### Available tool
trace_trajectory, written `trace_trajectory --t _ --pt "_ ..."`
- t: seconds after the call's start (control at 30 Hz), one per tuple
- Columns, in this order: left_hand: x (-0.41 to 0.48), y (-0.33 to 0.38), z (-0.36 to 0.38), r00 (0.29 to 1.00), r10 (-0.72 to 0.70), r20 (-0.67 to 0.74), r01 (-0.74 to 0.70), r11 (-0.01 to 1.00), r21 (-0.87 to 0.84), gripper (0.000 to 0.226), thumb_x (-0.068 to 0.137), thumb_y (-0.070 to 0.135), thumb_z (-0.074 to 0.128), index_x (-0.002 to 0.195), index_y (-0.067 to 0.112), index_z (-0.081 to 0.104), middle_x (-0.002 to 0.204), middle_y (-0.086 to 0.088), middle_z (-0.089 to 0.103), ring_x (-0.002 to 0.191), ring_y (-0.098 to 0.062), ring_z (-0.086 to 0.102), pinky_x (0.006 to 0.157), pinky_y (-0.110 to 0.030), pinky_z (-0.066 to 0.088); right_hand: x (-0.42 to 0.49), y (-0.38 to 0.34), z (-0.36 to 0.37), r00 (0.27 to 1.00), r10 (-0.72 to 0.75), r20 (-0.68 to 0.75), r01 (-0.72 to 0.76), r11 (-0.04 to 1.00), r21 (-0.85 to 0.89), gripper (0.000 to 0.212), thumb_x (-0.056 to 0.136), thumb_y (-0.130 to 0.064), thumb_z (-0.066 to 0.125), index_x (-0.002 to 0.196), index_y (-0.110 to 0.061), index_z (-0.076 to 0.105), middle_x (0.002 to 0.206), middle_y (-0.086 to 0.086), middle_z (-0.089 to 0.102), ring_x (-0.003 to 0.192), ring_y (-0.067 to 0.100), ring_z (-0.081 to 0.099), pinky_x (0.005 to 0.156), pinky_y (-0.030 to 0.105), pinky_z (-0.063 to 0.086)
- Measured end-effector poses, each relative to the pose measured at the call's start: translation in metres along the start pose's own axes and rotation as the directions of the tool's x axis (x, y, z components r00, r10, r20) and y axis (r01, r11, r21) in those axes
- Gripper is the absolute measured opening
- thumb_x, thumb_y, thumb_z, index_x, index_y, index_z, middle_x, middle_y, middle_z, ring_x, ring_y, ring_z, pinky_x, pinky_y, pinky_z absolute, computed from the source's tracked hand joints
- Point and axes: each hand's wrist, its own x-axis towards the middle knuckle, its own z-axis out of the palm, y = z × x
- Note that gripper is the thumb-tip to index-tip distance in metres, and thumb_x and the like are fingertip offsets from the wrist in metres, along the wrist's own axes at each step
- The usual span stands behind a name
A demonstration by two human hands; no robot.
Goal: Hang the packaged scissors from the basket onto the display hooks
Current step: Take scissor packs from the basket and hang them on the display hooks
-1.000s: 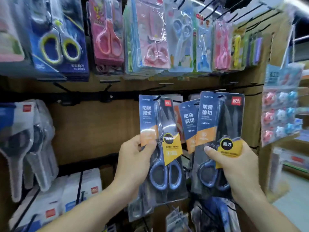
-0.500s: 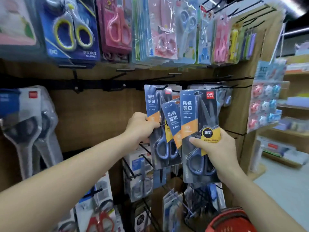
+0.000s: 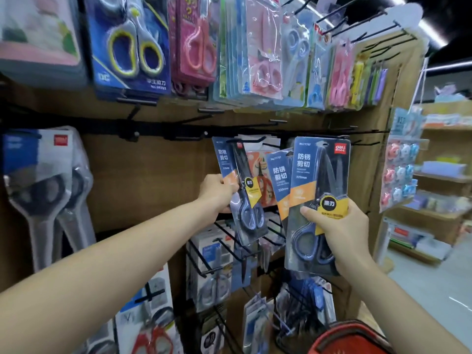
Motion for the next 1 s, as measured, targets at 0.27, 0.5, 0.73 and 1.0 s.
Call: trace_trajectory --t 0.27,0.5,0.73,1.0 --pt "0.018 -0.004 -0.009 1.000 -0.001 -0.019 0.001 1.000 0.017 0.017 0.098 0.010 0.066 0.111 0.000 0.068 0.111 -0.018 0.074 0.095 -0.028 0.073 0.072 -0.040 0.063 0.002 0.007 0.011 1.000 0.021 0.023 -0.021 1.000 0.020 0.040 0.069 -0.018 0.096 0.095 -0.006 0.067 0.086 0.005 0.077 0.085 0.027 0.074 0.077 0.043 0.062" --pt "0.025 -0.010 -0.027 1.000 -0.002 -0.008 0.002 1.000 0.024 0.035 0.095 0.032 0.075 0.119 0.016 0.056 0.104 0.000 0.064 0.080 -0.009 0.060 0.062 -0.023 0.052 0.014 0.009 0.031 0.979 0.128 0.160 -0.160 0.965 0.208 0.038 0.071 -0.011 0.092 0.098 -0.003 0.066 0.098 0.021 0.075 0.087 0.031 0.072 0.090 0.054 0.059" --pt "0.024 -0.021 -0.027 0.995 0.085 0.052 -0.090 0.991 0.096 0.026 0.099 0.013 0.068 0.124 0.004 0.062 0.108 -0.013 0.072 0.077 -0.020 0.068 0.068 -0.027 0.056 0.008 0.026 0.025 0.975 0.170 0.143 -0.204 0.940 0.273 0.048 0.070 -0.011 0.092 0.104 0.006 0.063 0.105 0.029 0.071 0.097 0.048 0.069 0.093 0.063 0.056" --pt "0.042 -0.023 -0.023 1.000 0.029 -0.012 -0.026 0.985 0.171 0.013 0.098 0.002 0.064 0.104 0.013 0.060 0.115 -0.020 0.070 0.091 -0.027 0.065 0.070 -0.033 0.055 0.007 0.023 0.024 0.978 0.144 0.153 -0.182 0.946 0.268 0.050 0.060 -0.024 0.096 0.098 -0.006 0.068 0.102 0.021 0.075 0.102 0.048 0.069 0.093 0.061 0.057"
